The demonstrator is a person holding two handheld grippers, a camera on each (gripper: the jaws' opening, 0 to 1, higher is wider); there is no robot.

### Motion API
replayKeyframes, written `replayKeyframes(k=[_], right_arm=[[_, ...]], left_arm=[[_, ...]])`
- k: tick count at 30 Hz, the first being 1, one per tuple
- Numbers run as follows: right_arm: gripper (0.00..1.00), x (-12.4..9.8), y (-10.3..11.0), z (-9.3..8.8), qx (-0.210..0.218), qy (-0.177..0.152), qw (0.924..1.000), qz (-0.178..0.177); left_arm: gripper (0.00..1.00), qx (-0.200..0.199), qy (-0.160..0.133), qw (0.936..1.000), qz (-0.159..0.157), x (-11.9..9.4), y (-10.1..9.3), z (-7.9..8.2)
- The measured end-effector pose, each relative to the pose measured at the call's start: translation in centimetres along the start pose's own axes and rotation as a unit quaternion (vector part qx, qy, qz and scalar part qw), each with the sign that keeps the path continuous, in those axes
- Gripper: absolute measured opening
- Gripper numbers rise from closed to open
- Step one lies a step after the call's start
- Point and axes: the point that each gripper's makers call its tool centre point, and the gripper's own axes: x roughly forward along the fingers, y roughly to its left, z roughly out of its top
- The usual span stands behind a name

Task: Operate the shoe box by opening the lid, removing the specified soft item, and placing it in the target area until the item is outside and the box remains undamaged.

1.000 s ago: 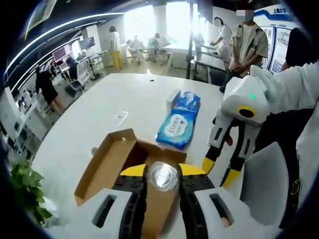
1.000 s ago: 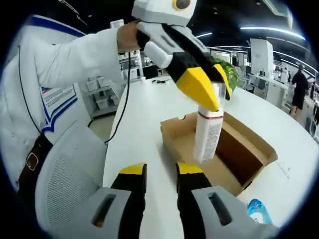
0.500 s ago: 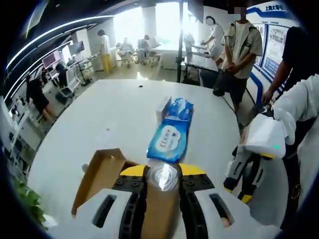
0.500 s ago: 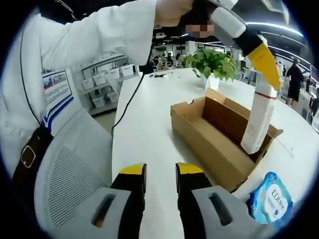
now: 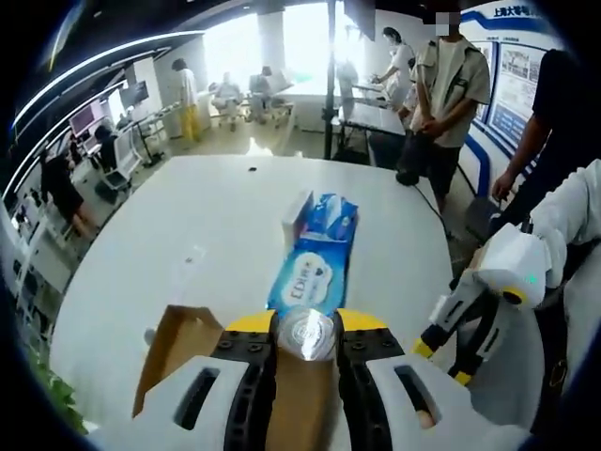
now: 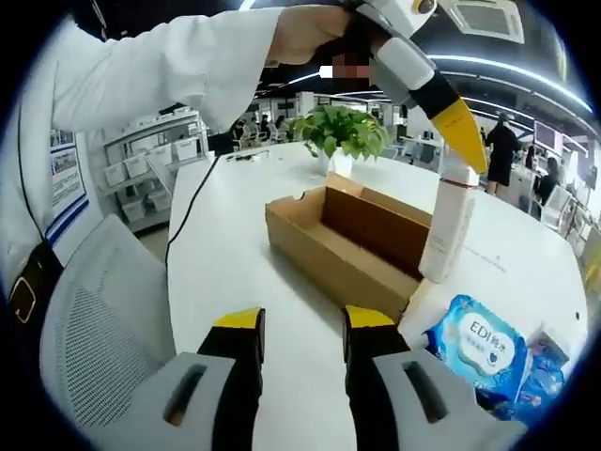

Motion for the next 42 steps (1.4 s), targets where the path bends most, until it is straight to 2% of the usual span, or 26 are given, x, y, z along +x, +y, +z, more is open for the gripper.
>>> replayKeyframes(k=[5,11,16,26,33,42], right_arm=[[0.43,-1.5,-2.0,0.1,0.011,-0.011,0.9988,-0.047],[0.47,-3.5,-3.8,0.1,0.029,-0.025,0.995,-0.092],[0.51,-4.7,-4.4,0.0,0.045,-0.034,0.9917,-0.116],[0.52,-6.3,-4.5,-1.0,0.063,-0.037,0.9871,-0.142],[0.53,-8.2,-5.2,-2.0,0.088,-0.041,0.9808,-0.169],[0.53,-9.3,-5.3,-2.8,0.105,-0.039,0.976,-0.187]], left_arm=[[0.22,0.003,0.0,1.0,-0.003,0.4,-0.6,0.5],[0.22,0.007,-0.003,1.0,-0.006,1.0,-0.1,1.1],[0.22,0.008,-0.003,0.9999,-0.008,1.6,0.3,1.7],[0.22,0.007,-0.002,0.9999,-0.014,3.4,1.0,2.4],[0.22,0.008,-0.003,0.9998,-0.019,5.4,2.2,3.1],[0.22,0.013,0.003,0.9996,-0.025,8.2,3.4,3.8]])
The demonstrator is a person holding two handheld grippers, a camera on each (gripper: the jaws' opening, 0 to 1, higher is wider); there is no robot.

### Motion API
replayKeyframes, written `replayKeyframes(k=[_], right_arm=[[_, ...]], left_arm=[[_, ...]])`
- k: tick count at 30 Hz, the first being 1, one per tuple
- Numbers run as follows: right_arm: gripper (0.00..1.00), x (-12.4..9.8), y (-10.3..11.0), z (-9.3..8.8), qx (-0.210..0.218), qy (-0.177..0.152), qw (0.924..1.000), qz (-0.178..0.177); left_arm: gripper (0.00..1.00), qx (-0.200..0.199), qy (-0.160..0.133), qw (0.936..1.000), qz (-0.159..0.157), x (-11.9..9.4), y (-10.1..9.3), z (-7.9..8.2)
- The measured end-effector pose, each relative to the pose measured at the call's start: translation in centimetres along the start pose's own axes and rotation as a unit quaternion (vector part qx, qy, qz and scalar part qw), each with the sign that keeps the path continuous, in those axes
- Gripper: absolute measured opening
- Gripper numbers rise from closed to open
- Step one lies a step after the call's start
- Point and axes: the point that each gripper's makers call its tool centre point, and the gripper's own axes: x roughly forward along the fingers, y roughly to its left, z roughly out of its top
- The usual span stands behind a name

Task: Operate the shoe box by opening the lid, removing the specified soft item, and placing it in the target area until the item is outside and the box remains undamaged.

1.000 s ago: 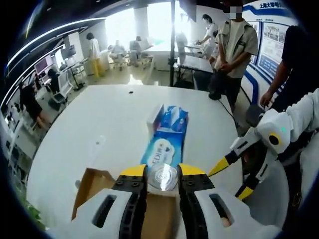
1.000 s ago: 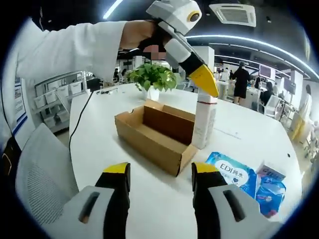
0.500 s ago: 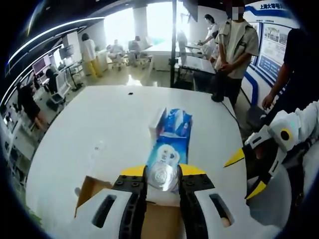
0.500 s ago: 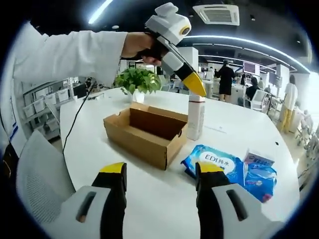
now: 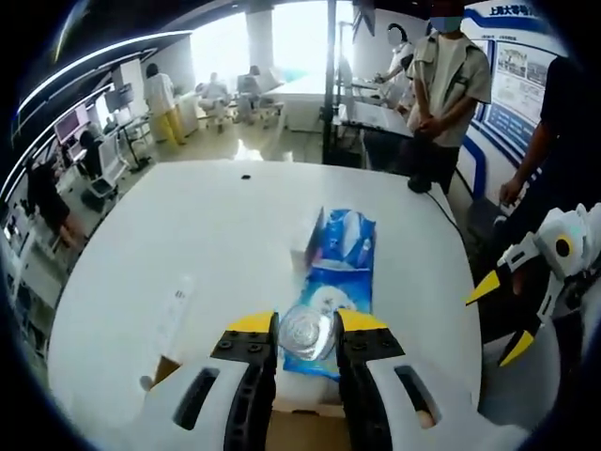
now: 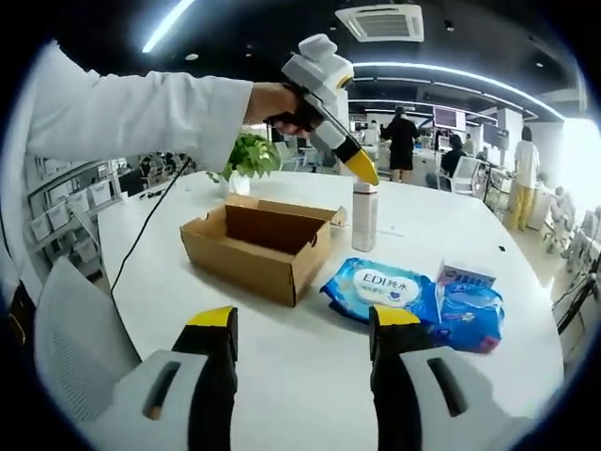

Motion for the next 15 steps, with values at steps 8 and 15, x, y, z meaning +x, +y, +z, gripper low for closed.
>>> replayKeyframes(k=[8,15], right_arm=[[0.53,-0.5,-0.3,-0.8,0.009,0.005,0.9999,-0.014],[0.53,-0.7,-0.7,-1.6,0.021,0.01,0.9994,-0.024]], left_arm=[[0.22,-0.016,-0.006,0.9997,0.017,2.0,2.5,1.1],[0.22,-0.032,0.0,0.9984,0.047,4.2,4.3,2.3]])
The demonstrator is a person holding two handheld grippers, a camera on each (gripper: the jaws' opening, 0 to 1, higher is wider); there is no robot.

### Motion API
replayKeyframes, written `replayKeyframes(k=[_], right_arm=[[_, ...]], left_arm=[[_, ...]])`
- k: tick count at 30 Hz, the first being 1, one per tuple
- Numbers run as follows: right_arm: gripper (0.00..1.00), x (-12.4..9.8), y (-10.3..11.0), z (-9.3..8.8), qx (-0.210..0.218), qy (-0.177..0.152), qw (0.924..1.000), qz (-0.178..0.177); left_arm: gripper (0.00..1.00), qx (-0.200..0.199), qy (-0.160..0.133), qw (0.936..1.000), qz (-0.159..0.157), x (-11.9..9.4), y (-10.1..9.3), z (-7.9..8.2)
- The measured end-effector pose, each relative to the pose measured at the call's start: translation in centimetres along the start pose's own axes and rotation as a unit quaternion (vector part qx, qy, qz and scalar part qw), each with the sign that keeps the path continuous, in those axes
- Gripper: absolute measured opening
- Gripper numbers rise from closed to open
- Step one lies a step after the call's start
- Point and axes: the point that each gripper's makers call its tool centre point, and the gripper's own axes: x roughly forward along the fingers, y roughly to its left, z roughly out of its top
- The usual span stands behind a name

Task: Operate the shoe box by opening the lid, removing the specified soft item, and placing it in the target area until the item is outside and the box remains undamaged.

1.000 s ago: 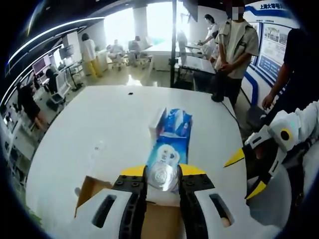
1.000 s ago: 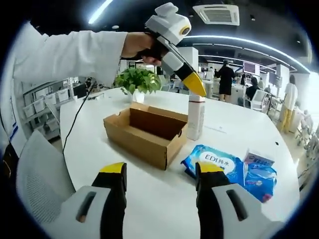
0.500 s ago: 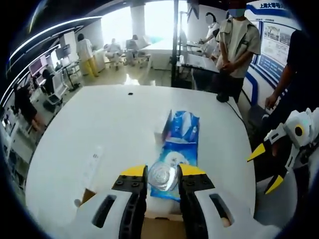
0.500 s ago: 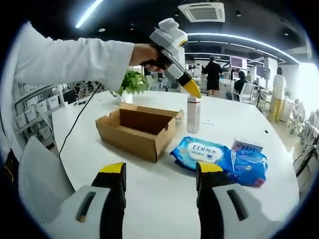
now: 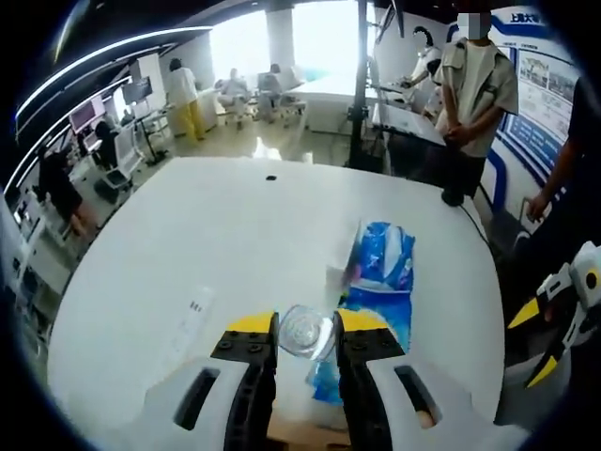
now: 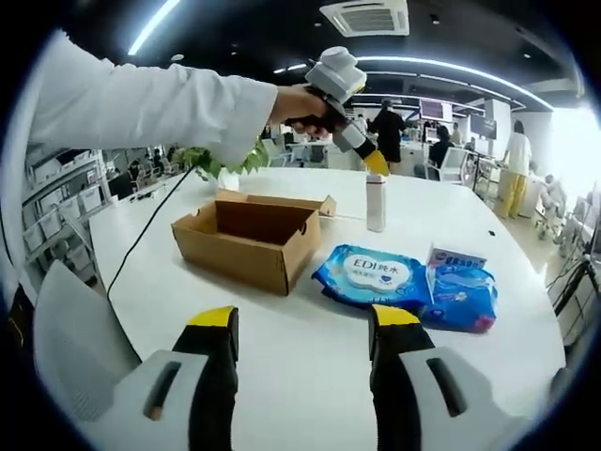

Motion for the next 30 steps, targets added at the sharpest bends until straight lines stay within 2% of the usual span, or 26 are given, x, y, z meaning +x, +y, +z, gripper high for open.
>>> replayKeyframes(k=[12,18,25,30], right_arm=[[0.52,0.0,-0.5,-1.2,0.01,0.005,0.9999,-0.002],[0.52,-0.1,-0.8,-1.6,0.014,0.008,0.9999,-0.002],[0.52,-0.1,-0.9,-2.0,0.019,0.01,0.9998,-0.003],[0.52,-0.1,-1.0,-2.3,0.024,0.011,0.9996,-0.005]], left_arm=[[0.22,-0.023,0.014,0.9992,0.028,4.3,1.5,1.3],[0.22,-0.026,0.017,0.9991,0.03,5.2,0.5,1.4],[0.22,-0.03,0.019,0.9986,0.039,7.3,0.9,1.5],[0.22,-0.024,0.021,0.9987,0.039,8.5,0.3,1.4]])
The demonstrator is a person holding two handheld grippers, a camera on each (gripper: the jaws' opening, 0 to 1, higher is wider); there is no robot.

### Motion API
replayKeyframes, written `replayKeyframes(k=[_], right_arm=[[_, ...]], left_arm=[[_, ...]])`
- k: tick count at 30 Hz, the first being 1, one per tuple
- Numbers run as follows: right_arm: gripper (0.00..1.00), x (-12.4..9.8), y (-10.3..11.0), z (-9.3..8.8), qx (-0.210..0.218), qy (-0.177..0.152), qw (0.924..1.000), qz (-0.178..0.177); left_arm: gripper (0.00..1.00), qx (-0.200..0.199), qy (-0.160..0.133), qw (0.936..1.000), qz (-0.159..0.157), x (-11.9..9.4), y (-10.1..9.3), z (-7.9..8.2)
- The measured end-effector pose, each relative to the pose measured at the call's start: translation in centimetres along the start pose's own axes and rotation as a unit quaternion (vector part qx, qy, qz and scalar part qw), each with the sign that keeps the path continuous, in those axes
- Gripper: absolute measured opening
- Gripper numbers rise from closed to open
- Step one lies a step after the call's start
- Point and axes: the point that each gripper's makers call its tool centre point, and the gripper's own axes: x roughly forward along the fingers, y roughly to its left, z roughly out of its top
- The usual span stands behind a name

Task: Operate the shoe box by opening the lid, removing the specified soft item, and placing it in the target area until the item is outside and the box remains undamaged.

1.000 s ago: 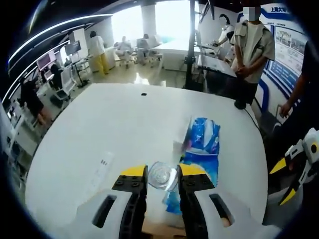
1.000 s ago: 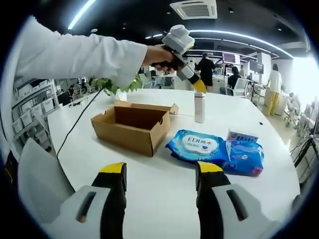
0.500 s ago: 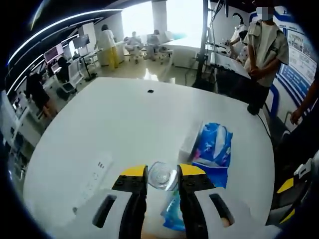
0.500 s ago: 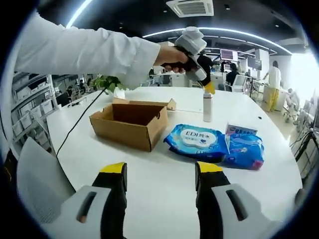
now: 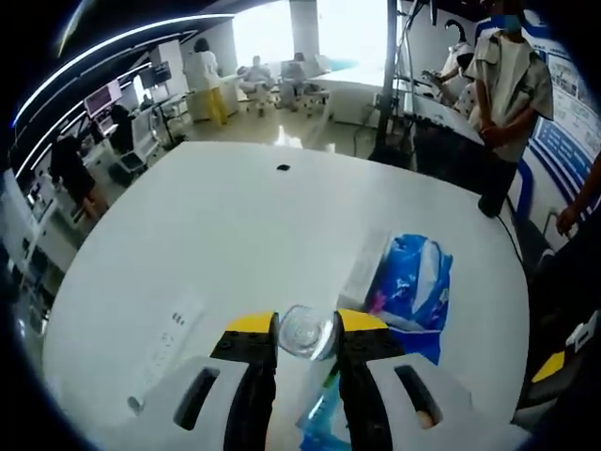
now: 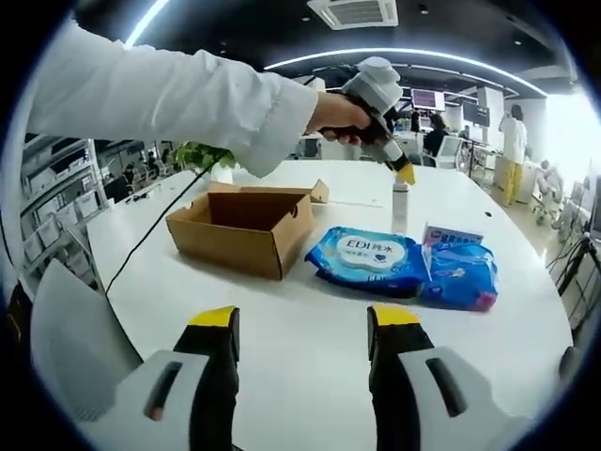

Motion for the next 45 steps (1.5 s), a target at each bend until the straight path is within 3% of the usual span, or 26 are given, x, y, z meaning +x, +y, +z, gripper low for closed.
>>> replayKeyframes(k=[8,34,42,44,45], right_arm=[[0.51,0.0,-0.4,-0.4,0.009,0.0,1.0,-0.005],[0.51,-0.1,-0.7,-0.7,0.022,-0.002,0.9997,-0.011],[0.5,-0.1,-0.6,-0.9,0.022,-0.002,0.9997,-0.011],[0.5,-0.1,-0.6,-1.0,0.024,-0.002,0.9997,-0.011],[0.5,-0.2,-0.6,-1.0,0.024,-0.001,0.9997,-0.011]], left_arm=[[0.22,0.007,0.002,1.0,0.0,0.3,-1.7,-0.4],[0.24,0.042,0.008,0.9991,0.002,0.2,-3.7,-1.9],[0.25,0.046,0.004,0.9989,-0.008,-0.4,-4.9,-1.8],[0.27,0.048,-0.001,0.9988,-0.008,-0.7,-5.5,-1.6],[0.28,0.048,-0.005,0.9988,-0.009,-0.1,-5.0,-1.0]])
